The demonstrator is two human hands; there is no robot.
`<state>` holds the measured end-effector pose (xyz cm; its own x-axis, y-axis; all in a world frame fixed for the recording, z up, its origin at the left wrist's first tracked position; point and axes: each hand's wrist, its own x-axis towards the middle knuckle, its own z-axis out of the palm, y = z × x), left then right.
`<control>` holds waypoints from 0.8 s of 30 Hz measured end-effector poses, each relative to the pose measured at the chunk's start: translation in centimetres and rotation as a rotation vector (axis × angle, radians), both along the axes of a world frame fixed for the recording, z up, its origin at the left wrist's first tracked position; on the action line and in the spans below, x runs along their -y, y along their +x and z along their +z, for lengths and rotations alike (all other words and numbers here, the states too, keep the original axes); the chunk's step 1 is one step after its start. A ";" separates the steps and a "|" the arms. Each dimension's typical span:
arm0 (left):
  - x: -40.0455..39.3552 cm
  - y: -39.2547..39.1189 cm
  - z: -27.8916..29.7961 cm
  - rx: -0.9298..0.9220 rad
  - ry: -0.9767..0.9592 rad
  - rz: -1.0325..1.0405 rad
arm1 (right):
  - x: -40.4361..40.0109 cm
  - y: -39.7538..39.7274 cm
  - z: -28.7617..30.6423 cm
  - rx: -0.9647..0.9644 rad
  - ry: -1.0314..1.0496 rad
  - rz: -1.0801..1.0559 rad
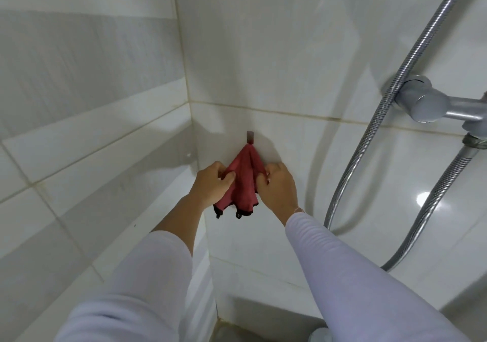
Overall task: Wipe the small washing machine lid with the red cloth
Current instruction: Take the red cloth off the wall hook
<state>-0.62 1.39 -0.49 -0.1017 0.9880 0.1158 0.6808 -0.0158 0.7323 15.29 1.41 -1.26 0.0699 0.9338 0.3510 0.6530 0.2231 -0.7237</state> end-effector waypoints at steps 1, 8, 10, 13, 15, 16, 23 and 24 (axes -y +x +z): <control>0.2 -0.3 0.2 0.004 -0.015 -0.003 | 0.2 0.1 0.1 -0.003 0.012 -0.003; 1.6 -1.3 1.9 -0.005 -0.059 -0.019 | 1.3 1.0 2.2 -0.090 0.012 -0.003; 2.0 -1.3 2.5 -0.010 -0.055 -0.034 | 1.7 1.0 3.1 -0.150 -0.039 0.003; 2.8 -1.1 3.5 0.035 -0.026 -0.053 | 2.5 0.9 4.5 -0.209 -0.067 0.021; 3.4 -1.0 4.1 0.059 -0.019 -0.074 | 3.1 0.8 5.4 -0.266 -0.087 0.026; 3.7 -0.9 4.5 0.076 -0.030 -0.084 | 3.4 0.8 5.8 -0.298 -0.096 0.026; 6.2 0.9 6.8 0.249 -0.201 -0.146 | 6.0 -0.1 7.7 -0.444 -0.237 0.095; 6.7 1.4 7.1 0.304 -0.227 -0.175 | 6.7 -0.1 7.9 -0.458 -0.248 0.103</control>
<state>0.75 -5.32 6.66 0.0740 0.9905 -0.1160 0.4343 0.0727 0.8978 15.16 -5.29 6.64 0.0677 0.9950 0.0737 0.2418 0.0553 -0.9688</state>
